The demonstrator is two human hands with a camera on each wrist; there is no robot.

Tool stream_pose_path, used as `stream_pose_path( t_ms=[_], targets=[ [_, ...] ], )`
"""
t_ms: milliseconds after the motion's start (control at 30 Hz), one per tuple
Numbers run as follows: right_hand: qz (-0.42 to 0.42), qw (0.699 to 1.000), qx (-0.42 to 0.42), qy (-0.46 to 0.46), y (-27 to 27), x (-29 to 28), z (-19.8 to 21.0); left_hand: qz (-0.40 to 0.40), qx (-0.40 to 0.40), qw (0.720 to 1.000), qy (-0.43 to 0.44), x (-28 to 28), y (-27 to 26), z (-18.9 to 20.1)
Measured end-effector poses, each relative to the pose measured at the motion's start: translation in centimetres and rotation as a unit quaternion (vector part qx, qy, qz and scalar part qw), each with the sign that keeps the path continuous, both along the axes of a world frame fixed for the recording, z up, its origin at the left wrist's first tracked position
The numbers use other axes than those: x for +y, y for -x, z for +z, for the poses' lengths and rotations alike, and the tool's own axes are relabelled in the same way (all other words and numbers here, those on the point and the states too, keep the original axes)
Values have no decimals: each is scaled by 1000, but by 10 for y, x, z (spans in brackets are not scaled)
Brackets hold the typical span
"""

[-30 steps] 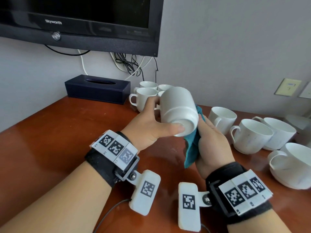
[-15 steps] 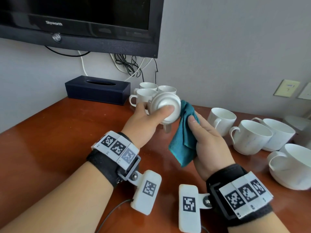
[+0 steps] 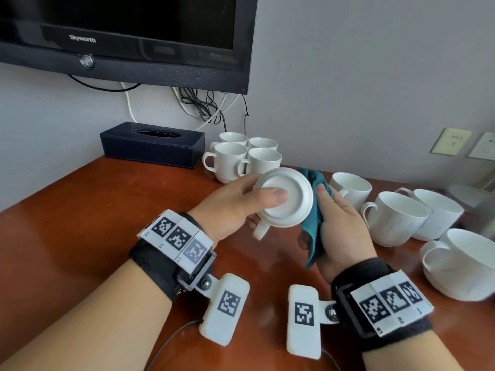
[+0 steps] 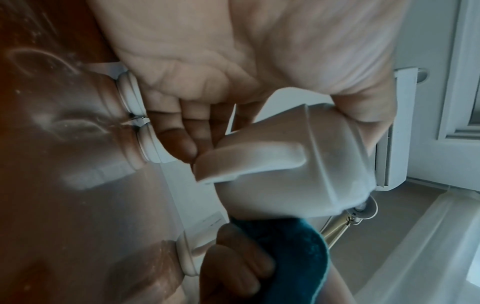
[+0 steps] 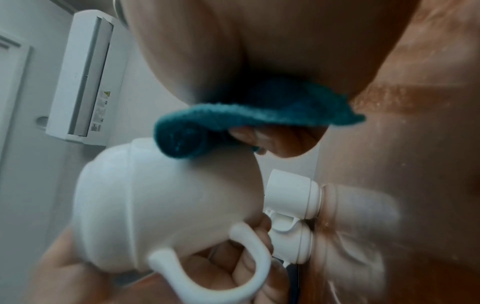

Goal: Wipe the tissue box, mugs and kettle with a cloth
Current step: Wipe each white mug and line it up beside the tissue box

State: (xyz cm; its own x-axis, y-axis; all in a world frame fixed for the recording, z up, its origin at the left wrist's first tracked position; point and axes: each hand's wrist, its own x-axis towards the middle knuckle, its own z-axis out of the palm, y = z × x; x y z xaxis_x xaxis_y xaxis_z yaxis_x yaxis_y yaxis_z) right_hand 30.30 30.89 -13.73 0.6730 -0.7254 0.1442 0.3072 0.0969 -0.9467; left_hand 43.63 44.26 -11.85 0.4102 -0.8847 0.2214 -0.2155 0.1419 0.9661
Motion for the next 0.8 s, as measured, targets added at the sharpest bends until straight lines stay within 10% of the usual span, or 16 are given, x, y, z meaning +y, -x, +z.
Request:
stream_pose_path(
  t_ms=[233,400,800],
  targets=[
    [6,994,69,-87,1,-3,-2,25,85,995,54,-2,-6,-3],
    [60,986,97,-120,5,2,5,103,-12,994,26,-1,-16,-12],
    [111,987,45,-111,4,10,4,19,3,1000,23,5,-13,-6]
  ],
)
